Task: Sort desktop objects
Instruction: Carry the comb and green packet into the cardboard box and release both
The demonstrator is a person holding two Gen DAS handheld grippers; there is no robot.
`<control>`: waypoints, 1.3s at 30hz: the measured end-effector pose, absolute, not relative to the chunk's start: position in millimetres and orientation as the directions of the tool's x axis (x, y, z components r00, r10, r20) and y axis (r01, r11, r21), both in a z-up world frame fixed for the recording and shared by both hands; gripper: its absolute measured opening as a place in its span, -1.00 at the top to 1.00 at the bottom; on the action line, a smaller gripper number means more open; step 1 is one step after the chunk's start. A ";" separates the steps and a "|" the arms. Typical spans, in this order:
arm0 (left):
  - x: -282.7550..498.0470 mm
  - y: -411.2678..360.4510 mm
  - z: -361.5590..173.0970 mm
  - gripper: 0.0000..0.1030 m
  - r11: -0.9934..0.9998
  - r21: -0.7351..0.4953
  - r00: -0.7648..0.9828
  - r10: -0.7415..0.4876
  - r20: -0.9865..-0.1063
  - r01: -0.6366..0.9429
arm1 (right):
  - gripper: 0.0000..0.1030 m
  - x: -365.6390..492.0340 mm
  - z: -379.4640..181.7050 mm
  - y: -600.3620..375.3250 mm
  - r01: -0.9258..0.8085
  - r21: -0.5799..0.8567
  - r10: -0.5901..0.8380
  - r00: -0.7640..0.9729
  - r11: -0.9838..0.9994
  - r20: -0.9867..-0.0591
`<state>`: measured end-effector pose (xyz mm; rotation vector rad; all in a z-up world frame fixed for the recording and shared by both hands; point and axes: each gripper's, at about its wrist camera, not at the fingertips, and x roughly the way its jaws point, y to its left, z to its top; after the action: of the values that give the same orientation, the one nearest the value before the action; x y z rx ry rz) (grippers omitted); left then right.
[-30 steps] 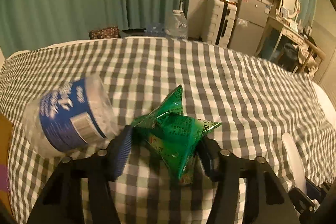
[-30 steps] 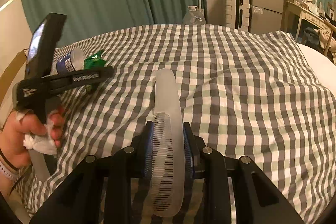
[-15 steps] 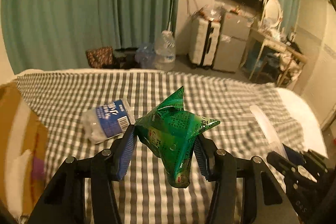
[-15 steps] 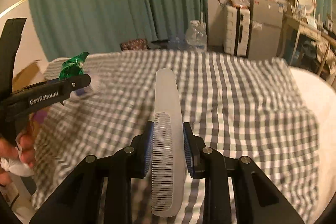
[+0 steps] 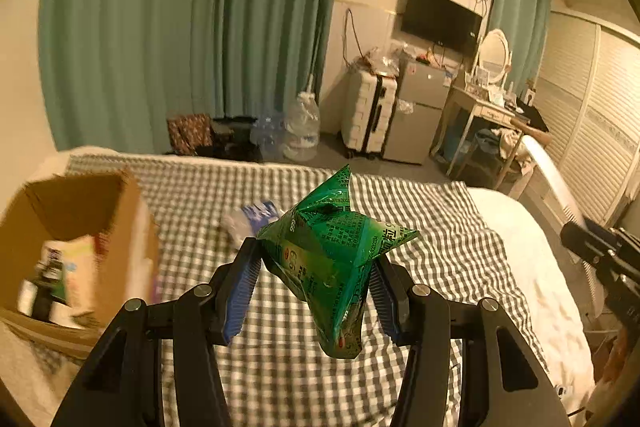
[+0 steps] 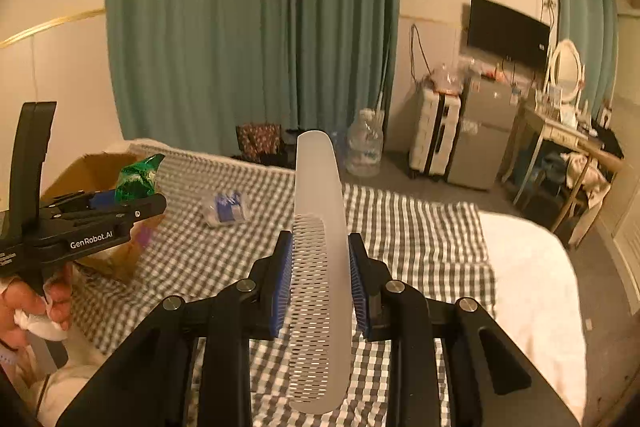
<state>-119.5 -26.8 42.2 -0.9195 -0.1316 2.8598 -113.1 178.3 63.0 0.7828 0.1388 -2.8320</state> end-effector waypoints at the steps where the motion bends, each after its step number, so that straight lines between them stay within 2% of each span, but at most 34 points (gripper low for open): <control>1: -115.3 -34.8 51.2 -0.05 -0.988 -0.117 -0.812 0.147 -0.565 -0.097 | 0.49 -106.3 73.6 173.0 0.218 -0.044 -0.166 -0.847 -0.975 -0.504; 7: -77.4 -84.5 86.6 -0.05 -0.996 -0.023 -0.856 0.089 -0.509 -0.090 | 0.49 -87.4 111.8 132.4 0.261 -0.098 -0.188 -0.866 -0.960 -0.463; 15: -61.5 -175.7 97.3 -0.05 -1.000 0.004 -0.864 -0.002 -0.503 0.000 | 0.49 -98.4 129.2 36.6 0.406 -0.128 -0.307 -0.831 -0.905 -0.464; 22: -80.5 -273.3 50.4 -0.05 -0.987 0.002 -0.817 -0.134 -0.560 0.161 | 0.49 -145.5 110.4 -89.1 0.570 -0.104 -0.442 -0.727 -0.815 -0.525; 29: -109.2 -321.8 -13.8 -0.05 -0.974 -0.028 -0.757 -0.155 -0.635 0.223 | 0.49 -199.0 50.6 -201.7 0.671 0.000 -0.524 -0.581 -0.742 -0.623; 30: -111.5 -324.6 -19.2 -0.07 -0.974 -0.028 -0.752 -0.157 -0.640 0.227 | 0.48 -207.4 42.1 -211.9 0.674 0.030 -0.538 -0.561 -0.738 -0.629; 31: -114.1 -325.6 -26.2 -0.18 -0.972 -0.020 -0.746 -0.168 -0.644 0.236 | 0.47 -212.5 36.1 -216.9 0.672 0.053 -0.546 -0.551 -0.739 -0.631; 32: -114.9 -325.9 -30.0 -0.41 -0.971 -0.011 -0.741 -0.176 -0.648 0.240 | 0.27 -220.4 29.2 -222.0 0.665 0.083 -0.555 -0.541 -0.742 -0.632; 33: -118.5 -325.0 -32.7 -0.56 -0.969 0.001 -0.735 -0.187 -0.652 0.246 | -0.29 -225.0 26.4 -221.9 0.653 0.095 -0.551 -0.542 -0.752 -0.634; 34: -118.6 -322.6 -35.6 -0.84 -0.965 0.021 -0.728 -0.210 -0.653 0.260 | -0.55 -228.4 24.4 -221.8 0.636 0.101 -0.542 -0.551 -0.765 -0.635; 35: -117.8 -320.9 -35.6 -0.91 -0.963 0.032 -0.730 -0.223 -0.646 0.266 | -0.69 -229.8 23.1 -215.2 0.606 0.112 -0.532 -0.578 -0.788 -0.619; 39: -112.7 -303.9 -27.5 -0.91 -0.966 0.063 -0.743 -0.235 -0.627 0.252 | -0.69 -228.2 27.9 -187.8 0.568 0.137 -0.528 -0.612 -0.812 -0.589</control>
<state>-112.7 -303.9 -27.5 -1.1457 -0.0446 3.2045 -228.2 -187.8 27.9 0.8409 0.0836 -2.3752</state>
